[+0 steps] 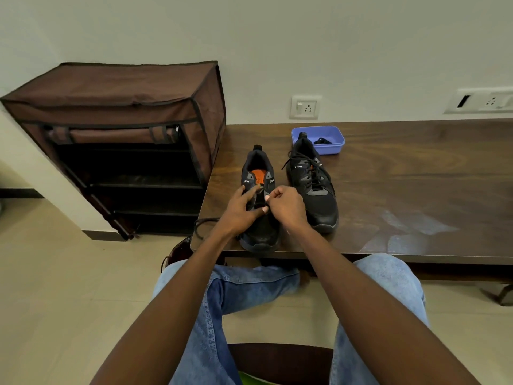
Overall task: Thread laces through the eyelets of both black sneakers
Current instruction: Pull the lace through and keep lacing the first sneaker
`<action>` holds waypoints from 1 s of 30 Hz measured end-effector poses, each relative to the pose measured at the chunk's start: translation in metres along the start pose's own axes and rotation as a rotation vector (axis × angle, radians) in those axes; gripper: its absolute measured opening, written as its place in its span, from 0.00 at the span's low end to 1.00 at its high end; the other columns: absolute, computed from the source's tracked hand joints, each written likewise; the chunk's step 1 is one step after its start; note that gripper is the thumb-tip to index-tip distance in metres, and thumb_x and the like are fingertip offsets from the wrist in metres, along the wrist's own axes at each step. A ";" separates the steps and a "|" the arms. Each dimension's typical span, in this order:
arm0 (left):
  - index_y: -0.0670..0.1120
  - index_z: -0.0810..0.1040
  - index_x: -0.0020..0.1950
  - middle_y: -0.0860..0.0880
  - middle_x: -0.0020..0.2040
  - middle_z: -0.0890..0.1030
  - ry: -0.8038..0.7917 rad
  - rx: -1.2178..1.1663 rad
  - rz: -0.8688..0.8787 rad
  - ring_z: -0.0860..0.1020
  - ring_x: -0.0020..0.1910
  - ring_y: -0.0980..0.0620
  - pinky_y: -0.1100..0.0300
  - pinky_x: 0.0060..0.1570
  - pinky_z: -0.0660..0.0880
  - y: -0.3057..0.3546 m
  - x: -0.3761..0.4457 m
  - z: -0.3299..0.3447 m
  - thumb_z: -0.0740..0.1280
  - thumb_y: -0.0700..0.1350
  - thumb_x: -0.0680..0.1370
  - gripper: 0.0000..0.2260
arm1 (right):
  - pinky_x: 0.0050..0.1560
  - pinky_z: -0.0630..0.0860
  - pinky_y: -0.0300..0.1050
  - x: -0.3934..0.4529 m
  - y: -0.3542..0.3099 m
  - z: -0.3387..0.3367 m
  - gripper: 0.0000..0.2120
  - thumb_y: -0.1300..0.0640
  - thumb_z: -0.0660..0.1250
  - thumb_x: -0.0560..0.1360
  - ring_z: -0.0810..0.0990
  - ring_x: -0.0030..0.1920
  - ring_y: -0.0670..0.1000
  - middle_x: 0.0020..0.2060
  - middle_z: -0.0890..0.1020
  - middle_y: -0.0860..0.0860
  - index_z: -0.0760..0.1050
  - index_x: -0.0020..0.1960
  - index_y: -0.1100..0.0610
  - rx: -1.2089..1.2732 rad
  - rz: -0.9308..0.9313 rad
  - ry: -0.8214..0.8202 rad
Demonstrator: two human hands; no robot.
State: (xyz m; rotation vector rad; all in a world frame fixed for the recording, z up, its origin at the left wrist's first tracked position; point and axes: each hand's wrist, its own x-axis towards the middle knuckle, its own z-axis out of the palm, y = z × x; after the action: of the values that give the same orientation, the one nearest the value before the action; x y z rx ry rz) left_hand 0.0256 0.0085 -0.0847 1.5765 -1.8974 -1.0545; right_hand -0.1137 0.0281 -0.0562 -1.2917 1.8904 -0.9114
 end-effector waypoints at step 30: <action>0.58 0.60 0.79 0.48 0.79 0.58 -0.047 0.194 -0.035 0.63 0.75 0.45 0.45 0.72 0.66 0.007 0.004 -0.019 0.77 0.60 0.69 0.42 | 0.58 0.77 0.57 0.017 0.001 -0.099 0.09 0.57 0.64 0.80 0.81 0.50 0.59 0.46 0.82 0.57 0.79 0.50 0.61 -0.441 0.109 0.426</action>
State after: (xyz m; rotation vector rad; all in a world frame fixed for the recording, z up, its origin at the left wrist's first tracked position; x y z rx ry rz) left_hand 0.0343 0.0001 -0.0681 1.7101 -2.0632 -0.9535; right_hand -0.2008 0.0298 -0.0066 -1.2920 2.5803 -0.7824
